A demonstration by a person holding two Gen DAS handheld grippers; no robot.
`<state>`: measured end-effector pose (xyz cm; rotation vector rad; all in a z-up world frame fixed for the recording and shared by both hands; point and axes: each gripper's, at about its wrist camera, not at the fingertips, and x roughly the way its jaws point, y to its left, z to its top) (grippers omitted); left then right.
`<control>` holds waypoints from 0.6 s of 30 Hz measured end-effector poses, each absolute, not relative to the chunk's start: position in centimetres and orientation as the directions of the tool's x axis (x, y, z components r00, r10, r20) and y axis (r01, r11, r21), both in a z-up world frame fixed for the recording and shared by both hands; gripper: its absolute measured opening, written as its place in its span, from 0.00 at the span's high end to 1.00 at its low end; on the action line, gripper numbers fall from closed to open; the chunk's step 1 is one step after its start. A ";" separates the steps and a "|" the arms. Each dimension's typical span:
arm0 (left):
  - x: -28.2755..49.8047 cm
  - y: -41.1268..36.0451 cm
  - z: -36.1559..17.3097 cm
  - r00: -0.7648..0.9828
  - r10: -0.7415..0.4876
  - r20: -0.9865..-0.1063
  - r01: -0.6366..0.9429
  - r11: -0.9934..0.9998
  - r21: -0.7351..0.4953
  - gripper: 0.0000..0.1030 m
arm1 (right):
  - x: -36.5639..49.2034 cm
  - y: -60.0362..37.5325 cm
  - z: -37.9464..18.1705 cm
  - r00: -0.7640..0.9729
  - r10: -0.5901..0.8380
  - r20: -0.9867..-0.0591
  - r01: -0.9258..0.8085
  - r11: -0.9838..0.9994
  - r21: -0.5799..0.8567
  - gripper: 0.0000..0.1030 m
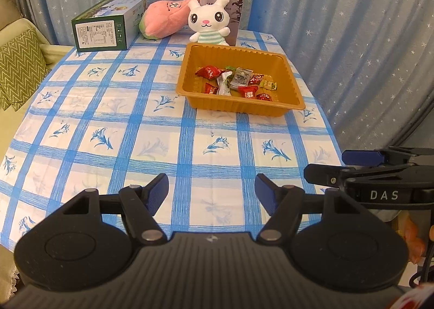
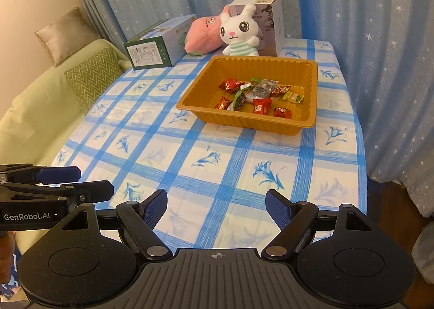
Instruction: Organize snacks
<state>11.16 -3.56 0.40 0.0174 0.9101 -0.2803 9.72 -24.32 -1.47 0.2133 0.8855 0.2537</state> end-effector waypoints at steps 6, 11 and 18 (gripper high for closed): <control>11.2 -3.4 0.4 0.581 -0.232 -0.780 0.247 0.964 -0.104 0.34 | 9.7 -24.2 -1.4 0.606 0.305 -0.735 -0.129 0.949 0.287 0.23; 11.2 -3.3 0.4 0.581 -0.231 -0.781 0.245 0.964 -0.103 0.34 | 9.7 -24.2 -1.4 0.606 0.305 -0.735 -0.128 0.949 0.288 0.23; 11.2 -3.3 0.4 0.581 -0.233 -0.780 0.246 0.964 -0.104 0.34 | 9.7 -24.2 -1.4 0.604 0.305 -0.736 -0.127 0.949 0.289 0.23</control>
